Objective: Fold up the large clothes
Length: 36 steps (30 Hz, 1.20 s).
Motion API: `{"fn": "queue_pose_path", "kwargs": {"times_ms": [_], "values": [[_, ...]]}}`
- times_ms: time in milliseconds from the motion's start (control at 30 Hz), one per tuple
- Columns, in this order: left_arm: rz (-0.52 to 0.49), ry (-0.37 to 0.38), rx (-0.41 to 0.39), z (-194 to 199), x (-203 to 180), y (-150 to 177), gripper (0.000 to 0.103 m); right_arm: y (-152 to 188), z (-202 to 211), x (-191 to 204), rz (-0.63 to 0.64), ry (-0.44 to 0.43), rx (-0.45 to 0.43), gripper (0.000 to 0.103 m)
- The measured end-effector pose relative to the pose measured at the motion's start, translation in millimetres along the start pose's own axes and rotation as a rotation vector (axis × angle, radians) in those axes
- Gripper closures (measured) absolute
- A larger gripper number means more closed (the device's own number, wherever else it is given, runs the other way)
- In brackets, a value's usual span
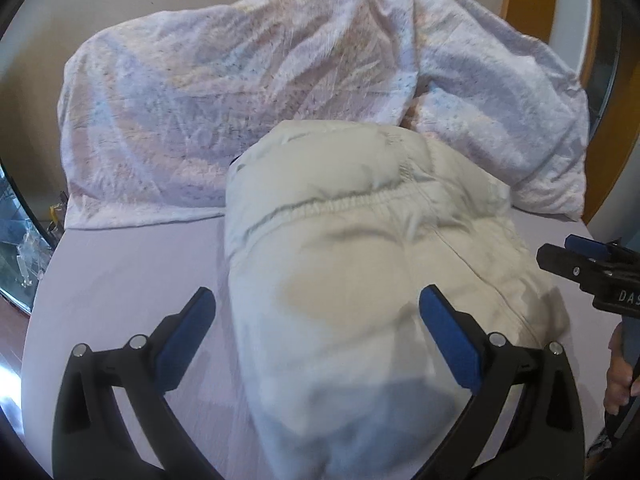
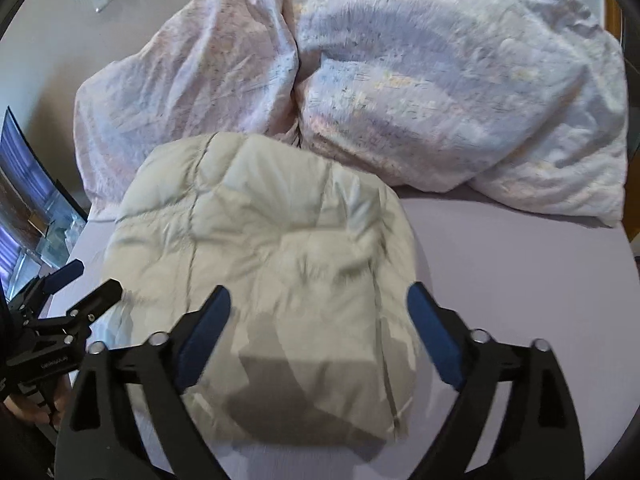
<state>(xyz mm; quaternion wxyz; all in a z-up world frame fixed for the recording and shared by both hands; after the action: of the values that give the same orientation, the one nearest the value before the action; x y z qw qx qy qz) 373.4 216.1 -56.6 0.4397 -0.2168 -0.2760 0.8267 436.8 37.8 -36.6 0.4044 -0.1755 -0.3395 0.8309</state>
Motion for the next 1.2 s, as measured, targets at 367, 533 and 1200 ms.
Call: {"fn": "queue_pose_path", "kwargs": {"times_ms": [367, 533, 1200], "values": [[0.013, 0.028, 0.031, 74, -2, 51, 0.002, 58, 41, 31, 0.01, -0.014, 0.048, 0.001], [0.035, 0.041, 0.046, 98, -1, 75, 0.002, 83, 59, 43, 0.017, -0.035, 0.052, 0.001], [0.061, 0.059, 0.107, 116, -5, 124, 0.002, 125, 72, 55, -0.033, -0.074, 0.084, 0.001]]}}
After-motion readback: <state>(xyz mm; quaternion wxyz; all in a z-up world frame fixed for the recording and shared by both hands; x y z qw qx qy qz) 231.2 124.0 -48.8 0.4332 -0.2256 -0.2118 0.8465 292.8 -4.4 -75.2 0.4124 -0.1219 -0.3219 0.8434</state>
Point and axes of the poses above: each gripper's, at about its wrist camera, not at the fingertips, and z roughly against the way its jaws point, x to its left, y to its underside, the point moved 7 cm from there along -z, roughly the way its jaws point, and after that the axes turned 5 degrees about z, right-handed, at the moved point
